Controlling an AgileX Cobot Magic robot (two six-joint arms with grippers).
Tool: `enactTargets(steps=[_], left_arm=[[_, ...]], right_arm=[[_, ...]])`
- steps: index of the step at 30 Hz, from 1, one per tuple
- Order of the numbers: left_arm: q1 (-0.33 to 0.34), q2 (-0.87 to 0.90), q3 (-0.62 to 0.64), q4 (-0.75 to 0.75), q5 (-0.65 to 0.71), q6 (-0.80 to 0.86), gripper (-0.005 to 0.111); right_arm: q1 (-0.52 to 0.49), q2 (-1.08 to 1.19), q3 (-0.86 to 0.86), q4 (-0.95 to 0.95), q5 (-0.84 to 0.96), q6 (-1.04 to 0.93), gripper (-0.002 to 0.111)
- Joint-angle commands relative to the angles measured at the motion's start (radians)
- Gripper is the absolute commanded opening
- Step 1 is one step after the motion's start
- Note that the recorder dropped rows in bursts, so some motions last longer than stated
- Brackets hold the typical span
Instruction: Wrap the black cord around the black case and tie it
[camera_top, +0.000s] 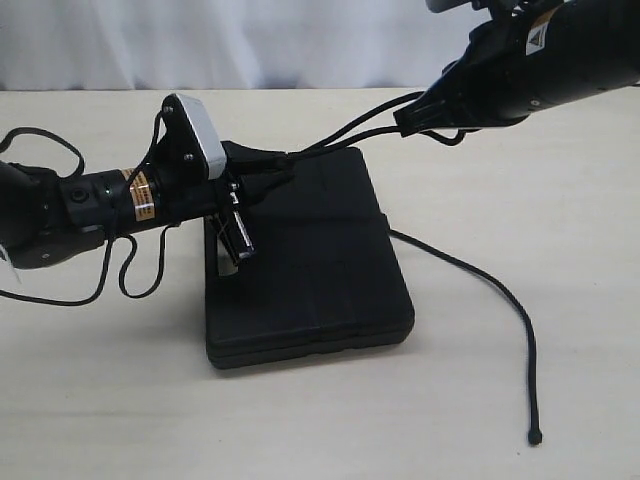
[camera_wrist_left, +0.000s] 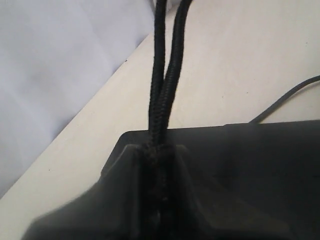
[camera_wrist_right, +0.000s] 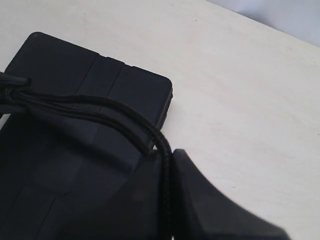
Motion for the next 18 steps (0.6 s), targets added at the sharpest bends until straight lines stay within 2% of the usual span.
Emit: enactTargets(steps=[1, 3, 6, 10, 12, 14, 18], left_arm=[[-0.003, 0.001, -0.006, 0.009, 0.003, -0.037, 0.000], [-0.003, 0.001, -0.006, 0.019, 0.010, -0.077, 0.000], [-0.003, 0.001, -0.006, 0.019, 0.010, -0.094, 0.000], [-0.003, 0.001, -0.006, 0.019, 0.014, -0.094, 0.000], [-0.003, 0.001, -0.006, 0.019, 0.017, -0.094, 0.000], [-0.003, 0.001, -0.006, 0.019, 0.017, -0.094, 0.000], [-0.003, 0.001, -0.006, 0.019, 0.017, -0.094, 0.000]], right_arm=[[-0.003, 0.001, -0.007, 0.008, -0.010, -0.002, 0.006], [-0.003, 0.001, -0.007, 0.008, -0.010, 0.008, 0.013], [-0.003, 0.001, -0.014, 0.008, 0.007, 0.031, 0.033], [-0.005, 0.001, -0.096, 0.003, 0.147, 0.038, 0.058], [-0.015, 0.001, -0.159, -0.007, 0.241, 0.038, 0.062], [-0.027, 0.001, -0.199, -0.007, 0.309, 0.038, 0.061], [-0.039, 0.003, -0.200, -0.001, 0.348, 0.000, 0.060]])
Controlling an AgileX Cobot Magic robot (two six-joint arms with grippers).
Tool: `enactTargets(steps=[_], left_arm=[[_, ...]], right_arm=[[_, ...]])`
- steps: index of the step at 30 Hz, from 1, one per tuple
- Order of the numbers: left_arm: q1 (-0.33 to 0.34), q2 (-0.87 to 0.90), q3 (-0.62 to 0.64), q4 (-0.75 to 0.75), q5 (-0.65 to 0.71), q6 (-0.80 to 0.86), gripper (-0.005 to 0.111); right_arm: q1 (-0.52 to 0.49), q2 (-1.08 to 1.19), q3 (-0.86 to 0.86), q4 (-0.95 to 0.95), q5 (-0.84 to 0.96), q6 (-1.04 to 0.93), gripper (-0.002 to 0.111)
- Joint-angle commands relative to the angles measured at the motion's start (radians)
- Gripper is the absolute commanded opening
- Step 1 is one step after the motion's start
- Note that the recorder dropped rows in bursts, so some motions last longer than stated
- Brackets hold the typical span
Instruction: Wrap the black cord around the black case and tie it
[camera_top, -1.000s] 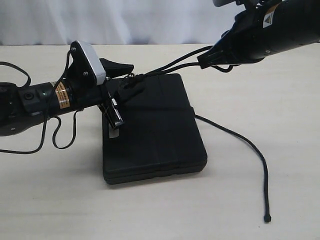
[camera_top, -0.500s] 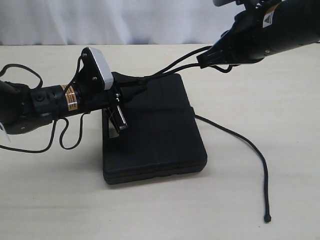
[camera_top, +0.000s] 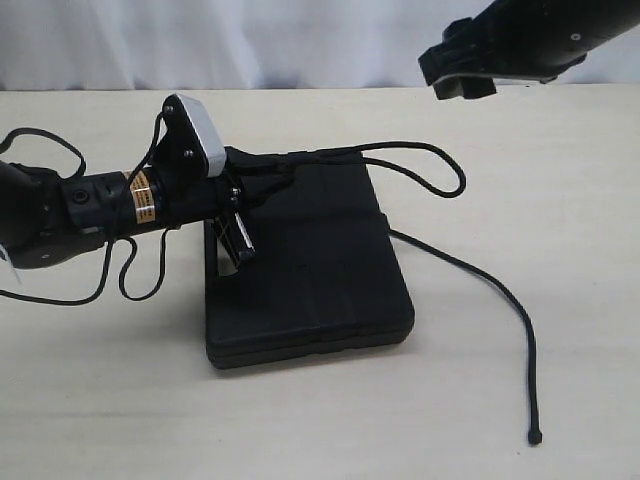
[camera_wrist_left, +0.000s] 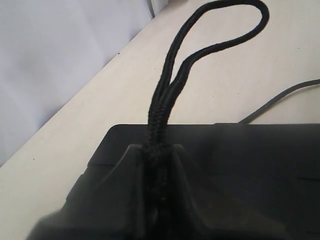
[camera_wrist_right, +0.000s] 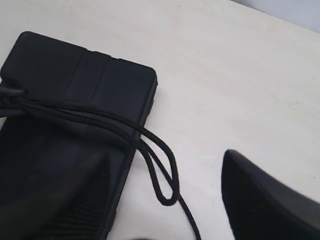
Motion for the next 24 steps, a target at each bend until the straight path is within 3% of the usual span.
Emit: enactTargets(steps=[1, 3, 8, 13, 17, 24], left_arm=[[-0.003, 0.001, -0.006, -0.002, 0.002, -0.010, 0.000], [-0.003, 0.001, -0.006, 0.009, 0.007, -0.010, 0.000], [-0.003, 0.001, -0.006, 0.031, 0.015, -0.010, 0.000], [-0.003, 0.001, -0.006, 0.031, 0.034, -0.010, 0.000], [-0.003, 0.001, -0.006, 0.033, 0.045, -0.003, 0.000], [-0.003, 0.001, -0.006, 0.033, 0.045, -0.003, 0.000]], right_arm=[[-0.012, 0.000, 0.004, 0.016, 0.063, -0.064, 0.058], [-0.007, 0.008, 0.026, 0.019, 0.039, -0.082, 0.050], [-0.007, 0.068, 0.081, 0.129, -0.038, -0.251, 0.004], [-0.007, 0.136, 0.090, 0.323, -0.060, -0.591, 0.004], [-0.007, 0.201, 0.090, 0.341, -0.080, -0.824, 0.004], [-0.007, 0.290, 0.090, 0.255, -0.257, -0.916, 0.004]])
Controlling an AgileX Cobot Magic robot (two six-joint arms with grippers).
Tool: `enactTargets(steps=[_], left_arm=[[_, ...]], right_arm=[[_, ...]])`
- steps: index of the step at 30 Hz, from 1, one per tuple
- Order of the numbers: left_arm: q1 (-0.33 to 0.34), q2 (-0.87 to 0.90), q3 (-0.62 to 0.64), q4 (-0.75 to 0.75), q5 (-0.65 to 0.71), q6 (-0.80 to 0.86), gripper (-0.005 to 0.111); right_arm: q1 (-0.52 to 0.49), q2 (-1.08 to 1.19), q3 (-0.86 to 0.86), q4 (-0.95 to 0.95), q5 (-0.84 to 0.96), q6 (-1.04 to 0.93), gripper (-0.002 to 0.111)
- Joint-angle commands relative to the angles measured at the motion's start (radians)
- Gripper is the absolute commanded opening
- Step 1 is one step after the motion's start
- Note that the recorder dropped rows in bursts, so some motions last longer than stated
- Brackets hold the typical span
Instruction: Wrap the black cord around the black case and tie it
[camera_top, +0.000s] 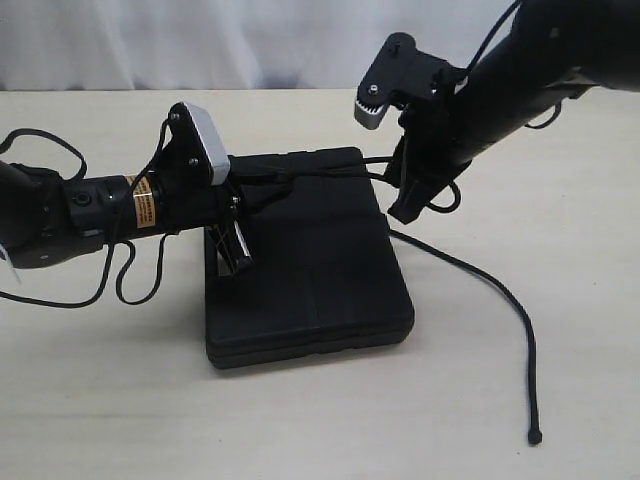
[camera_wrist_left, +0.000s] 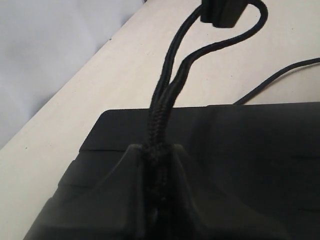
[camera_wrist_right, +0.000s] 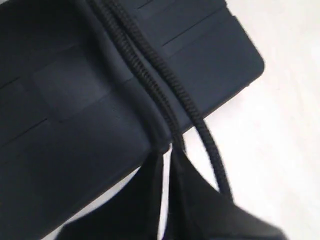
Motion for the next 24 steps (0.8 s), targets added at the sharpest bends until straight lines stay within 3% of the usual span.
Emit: enactTargets(steps=[1, 12, 15, 21, 24], left_arm=[[-0.003, 0.001, -0.006, 0.001, -0.002, -0.003, 0.000], [-0.003, 0.001, -0.006, 0.001, 0.000, 0.005, 0.000], [-0.003, 0.001, -0.006, 0.001, 0.000, 0.015, 0.000], [-0.003, 0.001, -0.006, 0.001, 0.000, 0.015, 0.000], [-0.003, 0.001, -0.006, 0.001, 0.000, 0.015, 0.000]], right_arm=[[0.001, 0.053, 0.002, -0.091, -0.100, -0.022, 0.004], [0.001, 0.140, 0.002, -0.134, -0.205, -0.080, 0.008], [0.001, 0.140, 0.002, -0.131, -0.205, -0.080, 0.027], [0.001, 0.140, 0.002, -0.089, -0.225, -0.062, 0.081], [0.001, 0.140, -0.004, -0.089, -0.225, -0.024, 0.092]])
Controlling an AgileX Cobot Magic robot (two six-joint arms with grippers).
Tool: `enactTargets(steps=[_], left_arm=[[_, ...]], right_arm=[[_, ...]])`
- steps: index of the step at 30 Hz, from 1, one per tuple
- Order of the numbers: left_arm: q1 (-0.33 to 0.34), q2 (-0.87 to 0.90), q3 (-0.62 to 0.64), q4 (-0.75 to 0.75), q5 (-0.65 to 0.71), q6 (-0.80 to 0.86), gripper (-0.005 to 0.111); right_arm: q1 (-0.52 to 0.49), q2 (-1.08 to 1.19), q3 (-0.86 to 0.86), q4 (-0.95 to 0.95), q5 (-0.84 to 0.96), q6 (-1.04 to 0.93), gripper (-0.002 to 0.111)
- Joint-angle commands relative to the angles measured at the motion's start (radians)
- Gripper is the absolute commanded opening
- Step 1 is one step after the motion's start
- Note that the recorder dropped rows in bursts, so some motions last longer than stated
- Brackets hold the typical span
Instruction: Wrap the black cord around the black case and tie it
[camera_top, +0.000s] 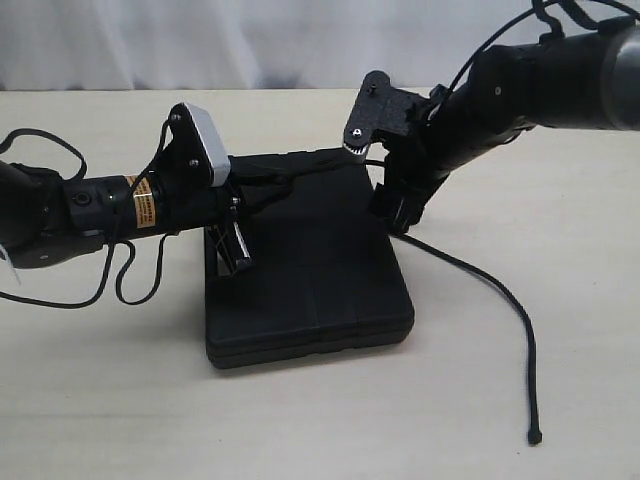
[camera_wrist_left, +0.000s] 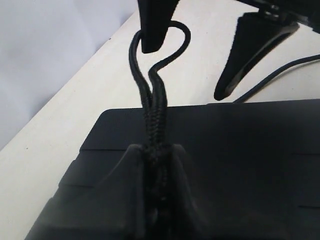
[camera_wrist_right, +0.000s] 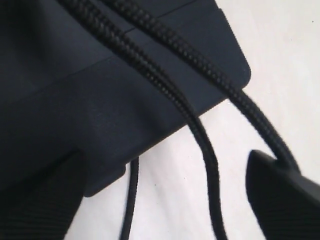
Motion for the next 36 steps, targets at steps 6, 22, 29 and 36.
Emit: enactTargets(steps=[6, 22, 29, 36], left_arm=[[-0.003, 0.001, -0.006, -0.001, -0.002, 0.004, 0.000], [-0.003, 0.001, -0.006, -0.005, 0.008, 0.010, 0.000], [-0.003, 0.001, -0.006, 0.013, 0.027, 0.010, 0.000], [-0.014, 0.001, -0.053, 0.067, 0.200, -0.069, 0.000]], right_arm=[[0.001, -0.045, -0.004, 0.012, -0.013, 0.077, 0.092], [0.001, -0.231, -0.002, 0.006, 0.165, 0.258, 0.022], [0.001, -0.188, 0.101, 0.003, 0.031, 0.156, 0.004], [-0.002, -0.104, 0.199, 0.003, -0.206, 0.121, 0.004]])
